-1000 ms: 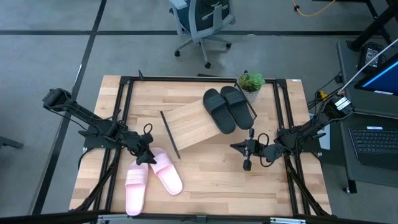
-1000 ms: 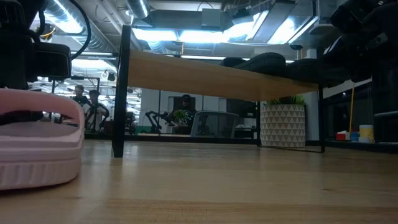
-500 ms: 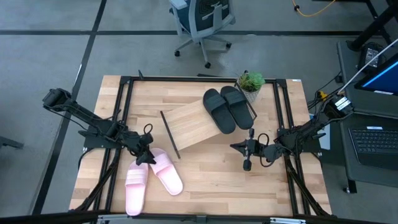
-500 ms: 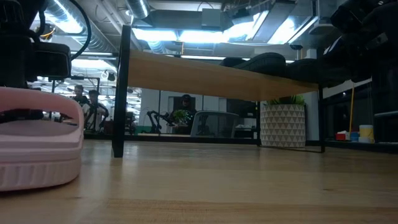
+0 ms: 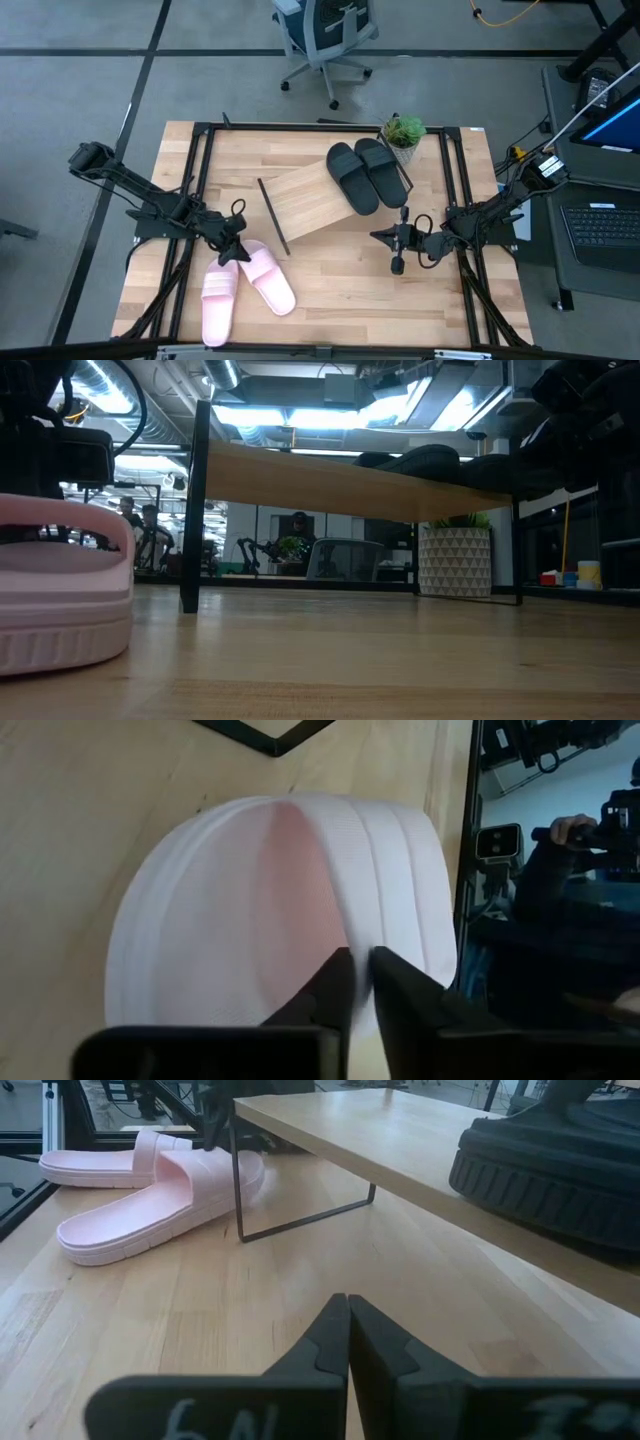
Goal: Pick and place slides into the shelf
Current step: Put the right pink slide on the shelf
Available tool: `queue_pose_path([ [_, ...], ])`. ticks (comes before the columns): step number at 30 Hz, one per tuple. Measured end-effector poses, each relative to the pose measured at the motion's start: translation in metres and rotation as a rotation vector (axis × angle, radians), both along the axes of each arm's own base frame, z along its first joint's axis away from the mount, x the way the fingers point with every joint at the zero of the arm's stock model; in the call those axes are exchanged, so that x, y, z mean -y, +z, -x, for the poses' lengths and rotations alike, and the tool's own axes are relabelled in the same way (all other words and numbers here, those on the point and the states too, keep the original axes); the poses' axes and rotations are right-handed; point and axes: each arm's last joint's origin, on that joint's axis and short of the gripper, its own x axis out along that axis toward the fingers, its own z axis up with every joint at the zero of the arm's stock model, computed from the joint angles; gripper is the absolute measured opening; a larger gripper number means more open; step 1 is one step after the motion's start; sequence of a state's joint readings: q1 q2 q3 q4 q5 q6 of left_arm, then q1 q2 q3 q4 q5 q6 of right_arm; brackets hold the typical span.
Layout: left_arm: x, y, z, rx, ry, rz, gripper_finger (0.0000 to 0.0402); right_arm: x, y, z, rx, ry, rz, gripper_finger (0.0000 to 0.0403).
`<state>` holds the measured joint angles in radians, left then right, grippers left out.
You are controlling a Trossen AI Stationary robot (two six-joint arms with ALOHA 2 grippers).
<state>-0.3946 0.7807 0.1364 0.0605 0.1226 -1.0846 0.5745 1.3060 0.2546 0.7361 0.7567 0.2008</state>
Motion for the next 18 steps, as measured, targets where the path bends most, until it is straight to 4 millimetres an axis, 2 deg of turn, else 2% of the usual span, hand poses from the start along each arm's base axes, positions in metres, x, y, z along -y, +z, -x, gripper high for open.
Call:
queue_pose_path([
  [4, -0.001, 0.0, 0.0, 0.031, -0.016, -0.061, 0.0007, 0.0, 0.0, 0.0, 0.0, 0.0, 0.0, 0.0007],
  [12, 0.001, 0.001, 0.0, 0.031, -0.059, -0.03, 0.0004, 0.0, 0.0, 0.0, 0.0, 0.0, 0.0, 0.0007],
  [18, 0.004, 0.017, -0.003, 0.083, -0.118, 0.024, 0.0002, 0.0, 0.0, 0.0, -0.001, 0.0, 0.0, 0.0007],
])
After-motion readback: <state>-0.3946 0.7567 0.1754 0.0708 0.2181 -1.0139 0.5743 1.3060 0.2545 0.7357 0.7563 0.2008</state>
